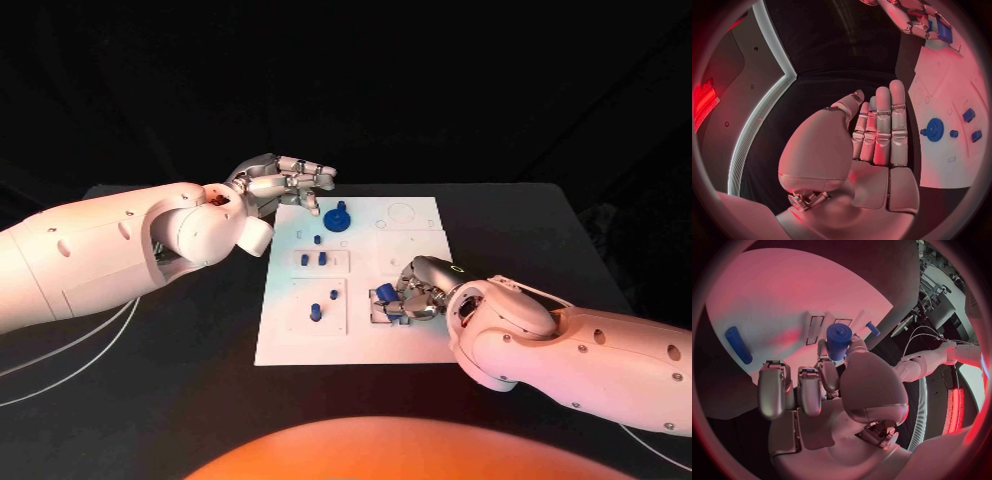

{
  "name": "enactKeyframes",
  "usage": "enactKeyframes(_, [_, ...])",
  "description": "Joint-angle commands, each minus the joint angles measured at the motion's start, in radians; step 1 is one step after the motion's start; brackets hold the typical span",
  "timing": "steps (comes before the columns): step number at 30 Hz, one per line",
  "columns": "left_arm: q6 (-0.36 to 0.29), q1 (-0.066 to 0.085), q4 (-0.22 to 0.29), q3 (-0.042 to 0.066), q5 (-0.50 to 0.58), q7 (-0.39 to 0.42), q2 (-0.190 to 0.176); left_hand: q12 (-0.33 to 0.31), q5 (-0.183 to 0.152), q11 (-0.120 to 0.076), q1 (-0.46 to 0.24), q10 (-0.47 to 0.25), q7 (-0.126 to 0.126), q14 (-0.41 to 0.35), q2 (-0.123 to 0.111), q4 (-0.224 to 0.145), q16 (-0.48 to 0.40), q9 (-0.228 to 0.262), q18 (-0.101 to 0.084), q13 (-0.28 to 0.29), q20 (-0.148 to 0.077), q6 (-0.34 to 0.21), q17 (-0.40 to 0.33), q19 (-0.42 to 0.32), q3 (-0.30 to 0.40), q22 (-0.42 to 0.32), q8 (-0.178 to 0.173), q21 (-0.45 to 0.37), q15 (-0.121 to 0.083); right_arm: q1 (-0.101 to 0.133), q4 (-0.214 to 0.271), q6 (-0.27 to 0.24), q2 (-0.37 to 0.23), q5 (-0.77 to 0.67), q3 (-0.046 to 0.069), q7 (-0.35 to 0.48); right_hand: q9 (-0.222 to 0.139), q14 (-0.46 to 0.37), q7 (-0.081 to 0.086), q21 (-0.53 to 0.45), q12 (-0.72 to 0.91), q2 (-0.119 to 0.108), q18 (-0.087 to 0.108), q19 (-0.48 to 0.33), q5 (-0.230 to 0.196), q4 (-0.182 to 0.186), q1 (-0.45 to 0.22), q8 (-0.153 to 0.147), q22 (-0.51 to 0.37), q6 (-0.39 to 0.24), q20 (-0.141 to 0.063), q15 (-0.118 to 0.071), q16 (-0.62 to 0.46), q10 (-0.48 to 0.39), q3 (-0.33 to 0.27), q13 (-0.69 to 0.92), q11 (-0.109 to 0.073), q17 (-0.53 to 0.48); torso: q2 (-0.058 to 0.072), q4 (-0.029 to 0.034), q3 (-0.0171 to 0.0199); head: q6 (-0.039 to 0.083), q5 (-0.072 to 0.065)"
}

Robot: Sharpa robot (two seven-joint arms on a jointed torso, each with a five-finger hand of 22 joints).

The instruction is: Assemble the parts on the task board

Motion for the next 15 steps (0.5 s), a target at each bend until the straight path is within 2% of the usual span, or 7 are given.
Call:
enactKeyframes(1, [0.015,0.001,0.002,0.001,0.001,0.005,0.001,0.007,-0.001,0.000,-0.007,-0.004,0.002,-0.009,0.007,0.002,-0.004,0.001,0.012,-0.001,0.000,-0.006,0.001,-0.008,-0.004,0.000,0.004,-0.002,-0.001,0.000,-0.007,0.008,0.009,0.005,0.000,0.007,0.010,0.093,-0.015,-0.001,0.005,0.000,-0.014,0.030,-0.004,0.001,-0.011,0.004,0.211,0.009,-0.007,-0.007,0.003,0.005,-0.005,0.004,0.000,0.202,-0.001,0.0018,-0.0001,-0.002,0.002])
enactKeyframes(15, [0.017,0.001,0.002,0.000,0.001,0.003,0.001,0.007,-0.001,0.000,-0.007,-0.004,0.002,-0.009,0.007,0.002,-0.004,0.001,0.012,-0.001,0.000,-0.006,0.001,-0.008,-0.004,0.000,0.004,-0.002,-0.001,0.000,-0.034,0.041,0.029,0.005,0.000,0.001,0.016,0.093,-0.015,-0.006,0.004,0.001,-0.013,0.028,-0.021,0.000,-0.026,0.006,0.209,0.009,-0.007,-0.007,0.001,0.005,-0.015,0.005,-0.001,0.199,0.000,0.0004,-0.0007,-0.004,0.004])
